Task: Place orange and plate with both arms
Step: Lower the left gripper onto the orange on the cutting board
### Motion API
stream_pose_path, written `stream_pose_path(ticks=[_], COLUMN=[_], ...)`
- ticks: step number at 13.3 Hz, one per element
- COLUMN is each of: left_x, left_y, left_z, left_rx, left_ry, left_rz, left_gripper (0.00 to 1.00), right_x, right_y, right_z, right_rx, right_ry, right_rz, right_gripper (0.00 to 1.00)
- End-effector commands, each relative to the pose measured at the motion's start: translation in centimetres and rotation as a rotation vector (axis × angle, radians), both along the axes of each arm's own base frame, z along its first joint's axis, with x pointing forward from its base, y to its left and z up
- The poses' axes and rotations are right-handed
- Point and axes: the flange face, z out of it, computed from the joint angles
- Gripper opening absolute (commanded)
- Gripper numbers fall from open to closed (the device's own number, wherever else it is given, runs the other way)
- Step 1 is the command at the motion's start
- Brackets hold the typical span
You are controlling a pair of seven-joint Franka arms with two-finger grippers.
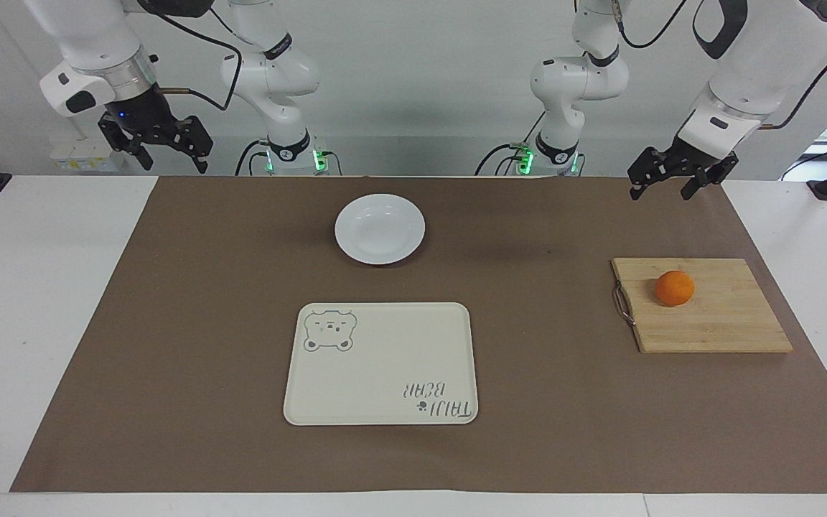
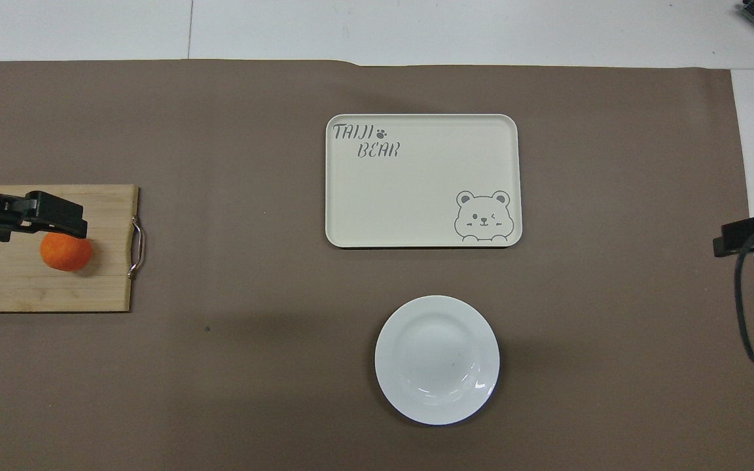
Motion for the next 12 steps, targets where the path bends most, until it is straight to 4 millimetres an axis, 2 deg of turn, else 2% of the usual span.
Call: stream_pose_path(ticks=[1,12], left_x=[-0.27,0.03], left_y=[-0.09,0.06], left_z=[-0.04,-0.27], left_rx=[0.008,0.006], left_ry=[0.012,-0.009], left_rz=[-0.006,-0.006], left_gripper=[1.0,1.0], right_x=[0.06,-0.43], right_y=[0.01,0.0], right_z=[0.11,-0.28], right_rx=[0.013,0.013], right_ry=[-0.012,-0.003], right_rz=[-0.014,-0.011], right_gripper=[1.0,1.0])
